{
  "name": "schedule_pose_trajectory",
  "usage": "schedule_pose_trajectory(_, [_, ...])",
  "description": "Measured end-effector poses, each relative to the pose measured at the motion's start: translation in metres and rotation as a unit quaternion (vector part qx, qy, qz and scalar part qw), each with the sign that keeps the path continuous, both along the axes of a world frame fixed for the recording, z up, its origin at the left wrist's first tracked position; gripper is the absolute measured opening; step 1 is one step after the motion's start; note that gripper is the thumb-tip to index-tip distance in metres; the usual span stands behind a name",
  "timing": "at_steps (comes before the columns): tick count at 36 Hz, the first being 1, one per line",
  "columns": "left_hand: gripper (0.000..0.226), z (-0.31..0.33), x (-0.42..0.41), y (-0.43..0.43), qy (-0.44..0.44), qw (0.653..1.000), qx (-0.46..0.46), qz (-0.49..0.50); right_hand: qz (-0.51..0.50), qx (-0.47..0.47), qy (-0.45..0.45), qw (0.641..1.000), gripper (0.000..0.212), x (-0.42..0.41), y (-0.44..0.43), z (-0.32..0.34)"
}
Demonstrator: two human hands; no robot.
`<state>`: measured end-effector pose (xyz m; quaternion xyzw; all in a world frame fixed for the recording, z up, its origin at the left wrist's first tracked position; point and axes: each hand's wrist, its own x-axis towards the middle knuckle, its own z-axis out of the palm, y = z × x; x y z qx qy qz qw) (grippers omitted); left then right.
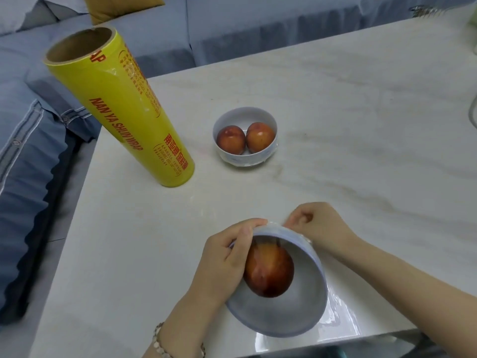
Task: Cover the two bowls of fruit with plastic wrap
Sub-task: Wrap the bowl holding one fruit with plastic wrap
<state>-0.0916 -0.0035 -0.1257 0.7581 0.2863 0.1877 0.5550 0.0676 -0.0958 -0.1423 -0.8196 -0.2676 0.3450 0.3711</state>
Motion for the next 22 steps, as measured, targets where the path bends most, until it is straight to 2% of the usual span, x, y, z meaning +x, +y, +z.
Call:
schedule_pose_trajectory(3, [0.029,0.0,0.004,0.001,0.006,1.0,-0.002,0.018,-0.084,0.149,0.033,0.985,0.017,0.008,0.003,0.021])
schedule_pose_trajectory(6, [0.027,-0.001,0.006,0.001,0.021,0.999,-0.017,0.024,-0.024,0.213,0.081,0.973,0.019,0.008,0.0,0.053])
schedule_pose_trajectory(9, [0.027,0.001,0.007,0.0,0.03,0.999,-0.01,0.023,0.093,0.165,0.106,0.976,0.027,-0.004,-0.011,0.063])
schedule_pose_trajectory(11, [0.028,0.003,0.007,-0.001,0.027,0.999,0.002,0.027,0.166,0.123,0.047,0.977,0.028,-0.011,-0.015,0.059])
schedule_pose_trajectory(14, [0.026,0.003,0.007,-0.001,0.026,0.999,0.019,0.026,0.185,0.089,0.034,0.978,0.032,-0.015,-0.011,0.049])
schedule_pose_trajectory(17, [0.03,0.001,0.006,-0.001,0.029,0.999,0.017,0.024,0.207,0.038,0.05,0.976,0.05,-0.013,-0.007,0.04])
schedule_pose_trajectory(19, [0.023,0.002,0.007,-0.001,0.037,0.999,0.022,0.033,0.169,0.03,0.082,0.982,0.054,-0.008,-0.009,0.038])
schedule_pose_trajectory(22, [0.024,0.005,0.009,-0.002,0.029,0.998,0.017,0.056,0.023,0.073,0.163,0.984,0.045,0.006,-0.018,0.04])
